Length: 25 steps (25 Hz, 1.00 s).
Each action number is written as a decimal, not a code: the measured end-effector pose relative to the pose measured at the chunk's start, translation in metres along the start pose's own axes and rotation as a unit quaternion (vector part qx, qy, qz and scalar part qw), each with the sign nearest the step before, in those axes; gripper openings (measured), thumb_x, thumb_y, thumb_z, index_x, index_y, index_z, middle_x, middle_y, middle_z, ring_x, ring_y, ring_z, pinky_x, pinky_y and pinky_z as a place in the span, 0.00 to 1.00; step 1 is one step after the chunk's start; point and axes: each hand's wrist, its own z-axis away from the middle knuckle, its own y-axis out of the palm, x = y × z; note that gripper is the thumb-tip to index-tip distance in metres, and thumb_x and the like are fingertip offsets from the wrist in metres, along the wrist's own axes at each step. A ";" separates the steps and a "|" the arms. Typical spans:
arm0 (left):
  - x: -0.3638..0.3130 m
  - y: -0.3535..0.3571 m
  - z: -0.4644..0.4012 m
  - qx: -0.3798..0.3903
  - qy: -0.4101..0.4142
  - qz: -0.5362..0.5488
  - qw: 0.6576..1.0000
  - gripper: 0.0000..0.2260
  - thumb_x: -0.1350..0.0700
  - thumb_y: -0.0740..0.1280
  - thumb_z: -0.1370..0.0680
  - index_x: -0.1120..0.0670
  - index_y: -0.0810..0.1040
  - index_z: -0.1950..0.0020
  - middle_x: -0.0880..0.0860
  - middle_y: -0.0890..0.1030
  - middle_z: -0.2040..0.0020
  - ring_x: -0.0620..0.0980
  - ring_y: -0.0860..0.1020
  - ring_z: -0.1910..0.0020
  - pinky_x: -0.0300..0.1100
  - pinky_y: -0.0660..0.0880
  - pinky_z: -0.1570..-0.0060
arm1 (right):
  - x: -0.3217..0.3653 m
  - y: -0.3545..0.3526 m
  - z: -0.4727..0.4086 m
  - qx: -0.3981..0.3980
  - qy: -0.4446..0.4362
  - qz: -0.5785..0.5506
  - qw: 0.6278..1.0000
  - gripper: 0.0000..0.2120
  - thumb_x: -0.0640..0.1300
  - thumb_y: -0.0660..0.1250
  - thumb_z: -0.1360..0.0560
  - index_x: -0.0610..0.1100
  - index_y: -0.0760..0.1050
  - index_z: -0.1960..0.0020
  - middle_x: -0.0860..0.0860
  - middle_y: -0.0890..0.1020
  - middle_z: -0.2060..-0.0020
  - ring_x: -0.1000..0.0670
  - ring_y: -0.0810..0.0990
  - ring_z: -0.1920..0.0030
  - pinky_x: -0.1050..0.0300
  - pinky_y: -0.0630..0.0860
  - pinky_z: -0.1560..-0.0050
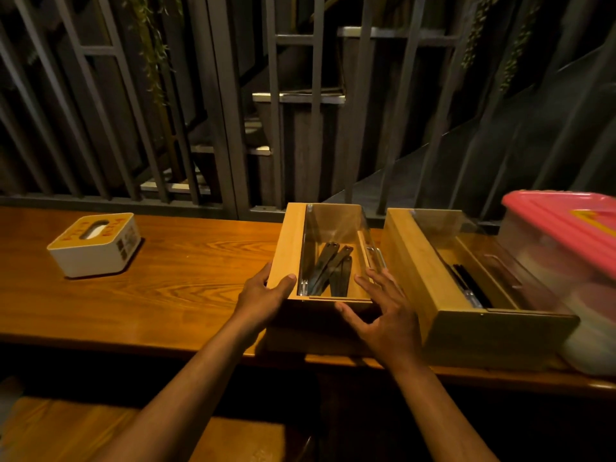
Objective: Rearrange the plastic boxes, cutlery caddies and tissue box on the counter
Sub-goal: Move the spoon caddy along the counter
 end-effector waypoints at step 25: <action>0.033 -0.190 0.004 -0.168 0.186 -0.395 0.884 0.22 0.46 0.62 0.21 0.43 0.66 0.27 0.50 0.72 0.29 0.53 0.67 0.28 0.54 0.69 0.34 | 0.166 0.108 -0.042 0.052 -0.077 0.028 0.995 0.19 0.55 0.63 0.25 0.54 0.74 0.35 0.50 0.74 0.33 0.46 0.65 0.28 0.40 0.59 0.29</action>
